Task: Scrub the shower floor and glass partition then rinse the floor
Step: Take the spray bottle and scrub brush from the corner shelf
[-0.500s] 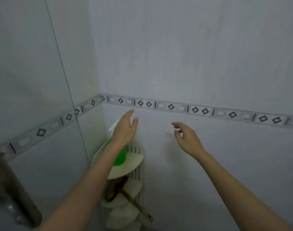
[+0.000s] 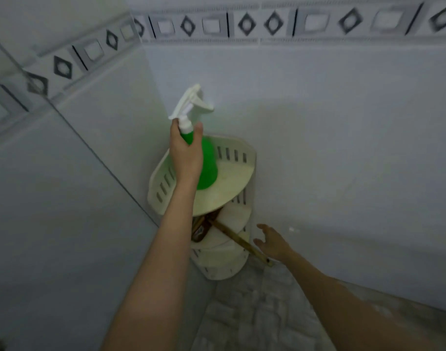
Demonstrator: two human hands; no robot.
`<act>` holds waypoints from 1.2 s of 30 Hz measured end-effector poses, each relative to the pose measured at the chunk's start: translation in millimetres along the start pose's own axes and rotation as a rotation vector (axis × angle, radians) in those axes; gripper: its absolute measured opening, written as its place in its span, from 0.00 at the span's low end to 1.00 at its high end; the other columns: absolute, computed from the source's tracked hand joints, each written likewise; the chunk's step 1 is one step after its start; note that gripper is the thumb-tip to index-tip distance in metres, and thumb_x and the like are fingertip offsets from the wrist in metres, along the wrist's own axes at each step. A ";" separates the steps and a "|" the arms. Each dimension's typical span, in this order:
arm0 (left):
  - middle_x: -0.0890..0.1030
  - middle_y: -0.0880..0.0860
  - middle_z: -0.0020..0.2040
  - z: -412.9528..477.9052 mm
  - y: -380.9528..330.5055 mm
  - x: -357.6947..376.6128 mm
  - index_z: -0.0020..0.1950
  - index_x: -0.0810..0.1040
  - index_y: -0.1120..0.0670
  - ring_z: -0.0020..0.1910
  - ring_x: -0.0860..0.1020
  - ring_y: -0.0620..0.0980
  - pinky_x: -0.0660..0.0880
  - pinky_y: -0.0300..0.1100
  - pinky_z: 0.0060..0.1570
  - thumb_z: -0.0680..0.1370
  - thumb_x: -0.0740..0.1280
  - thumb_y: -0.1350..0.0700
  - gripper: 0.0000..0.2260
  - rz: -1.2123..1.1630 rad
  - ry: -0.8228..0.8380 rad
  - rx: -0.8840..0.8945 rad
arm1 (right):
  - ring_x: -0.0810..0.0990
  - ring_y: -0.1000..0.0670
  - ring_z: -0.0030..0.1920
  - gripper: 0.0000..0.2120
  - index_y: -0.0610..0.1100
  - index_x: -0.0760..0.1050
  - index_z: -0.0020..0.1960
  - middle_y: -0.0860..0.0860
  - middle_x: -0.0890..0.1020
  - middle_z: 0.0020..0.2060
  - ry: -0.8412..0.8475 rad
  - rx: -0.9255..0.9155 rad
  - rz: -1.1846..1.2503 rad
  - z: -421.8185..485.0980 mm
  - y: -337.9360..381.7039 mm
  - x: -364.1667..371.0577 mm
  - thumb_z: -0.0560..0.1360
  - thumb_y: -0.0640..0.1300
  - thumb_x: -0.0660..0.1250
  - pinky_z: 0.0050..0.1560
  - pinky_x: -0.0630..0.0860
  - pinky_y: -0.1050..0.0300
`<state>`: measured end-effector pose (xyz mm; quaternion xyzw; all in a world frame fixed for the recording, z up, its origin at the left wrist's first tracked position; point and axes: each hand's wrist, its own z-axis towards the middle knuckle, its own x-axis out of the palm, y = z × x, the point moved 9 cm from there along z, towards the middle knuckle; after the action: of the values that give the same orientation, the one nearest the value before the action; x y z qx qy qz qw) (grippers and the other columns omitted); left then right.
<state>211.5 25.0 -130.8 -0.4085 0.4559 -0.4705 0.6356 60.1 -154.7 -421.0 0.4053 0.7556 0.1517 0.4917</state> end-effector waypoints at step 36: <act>0.75 0.53 0.30 -99.4 -47.0 50.3 0.57 0.82 0.49 0.24 0.69 0.42 0.67 0.38 0.27 0.77 0.71 0.48 0.11 -0.136 0.147 0.079 | 0.71 0.58 0.28 0.14 0.50 0.70 0.38 0.54 0.72 0.29 -0.212 0.226 -0.086 -128.9 -156.9 -8.9 0.76 0.59 0.62 0.28 0.65 0.64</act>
<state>112.2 -43.3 -121.0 -0.3775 0.4535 -0.5590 0.5825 -122.6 -237.7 -453.3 0.4393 0.7283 0.0008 0.5259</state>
